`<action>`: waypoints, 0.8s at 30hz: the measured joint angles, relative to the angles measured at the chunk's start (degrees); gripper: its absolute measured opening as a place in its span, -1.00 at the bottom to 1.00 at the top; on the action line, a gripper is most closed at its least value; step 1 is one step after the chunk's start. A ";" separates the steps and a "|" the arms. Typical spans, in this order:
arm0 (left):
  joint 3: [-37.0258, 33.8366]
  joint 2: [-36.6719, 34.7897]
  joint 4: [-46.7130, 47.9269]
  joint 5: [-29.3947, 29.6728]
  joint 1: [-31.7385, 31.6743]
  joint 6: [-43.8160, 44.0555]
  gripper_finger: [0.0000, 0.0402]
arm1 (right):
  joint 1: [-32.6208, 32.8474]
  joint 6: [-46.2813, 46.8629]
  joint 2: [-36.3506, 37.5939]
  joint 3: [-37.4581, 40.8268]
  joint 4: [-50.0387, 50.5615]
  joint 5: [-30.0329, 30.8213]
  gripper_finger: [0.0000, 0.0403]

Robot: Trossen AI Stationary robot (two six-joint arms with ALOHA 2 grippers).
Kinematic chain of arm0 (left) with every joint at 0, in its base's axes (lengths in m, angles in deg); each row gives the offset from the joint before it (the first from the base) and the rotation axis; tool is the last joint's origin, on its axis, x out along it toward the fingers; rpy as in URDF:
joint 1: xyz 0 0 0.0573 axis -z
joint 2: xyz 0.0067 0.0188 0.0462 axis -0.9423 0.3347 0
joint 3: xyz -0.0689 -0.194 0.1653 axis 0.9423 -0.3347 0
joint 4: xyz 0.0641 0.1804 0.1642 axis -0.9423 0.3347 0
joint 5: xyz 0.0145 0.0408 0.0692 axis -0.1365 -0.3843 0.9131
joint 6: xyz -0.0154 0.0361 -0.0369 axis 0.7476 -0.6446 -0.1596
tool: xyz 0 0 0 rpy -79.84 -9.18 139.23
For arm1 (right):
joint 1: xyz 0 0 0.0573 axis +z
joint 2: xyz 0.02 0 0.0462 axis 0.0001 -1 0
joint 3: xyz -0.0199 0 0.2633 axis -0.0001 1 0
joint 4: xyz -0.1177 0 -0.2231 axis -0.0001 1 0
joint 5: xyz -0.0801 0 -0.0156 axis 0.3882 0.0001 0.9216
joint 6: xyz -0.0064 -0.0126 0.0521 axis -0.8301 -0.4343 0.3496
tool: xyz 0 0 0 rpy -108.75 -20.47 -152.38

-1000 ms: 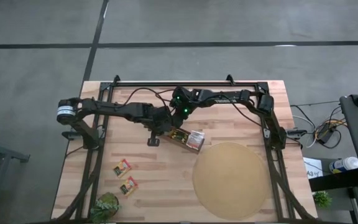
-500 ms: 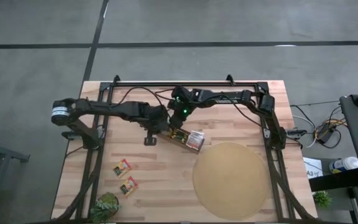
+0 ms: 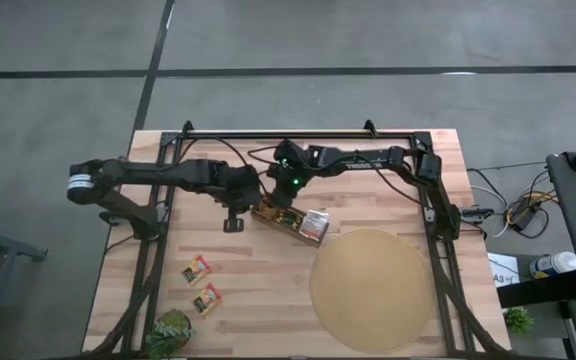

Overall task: Pick & Place Tea
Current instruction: Adjust the orange tea bags in the wooden organizer

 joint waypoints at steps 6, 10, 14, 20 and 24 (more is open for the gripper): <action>0.00 -1.48 1.14 0.09 0.58 2.23 -1.00 | -0.11 0.68 0.62 0.11 -2.37 1.81 -0.96; 0.02 -2.70 2.31 0.10 1.70 3.67 -1.00 | -0.07 0.42 1.65 0.11 -2.39 6.83 -0.96; -0.01 -3.55 3.10 0.08 2.87 5.29 -1.00 | -0.43 0.10 2.05 0.11 -1.93 11.39 -0.96; -3.15 -6.25 3.59 0.08 4.22 8.64 -1.00 | -0.81 0.08 2.16 0.11 1.29 17.67 -0.96; -4.70 -8.88 3.17 0.05 4.93 10.33 -1.00 | -1.03 0.20 2.06 0.25 3.52 19.98 -0.96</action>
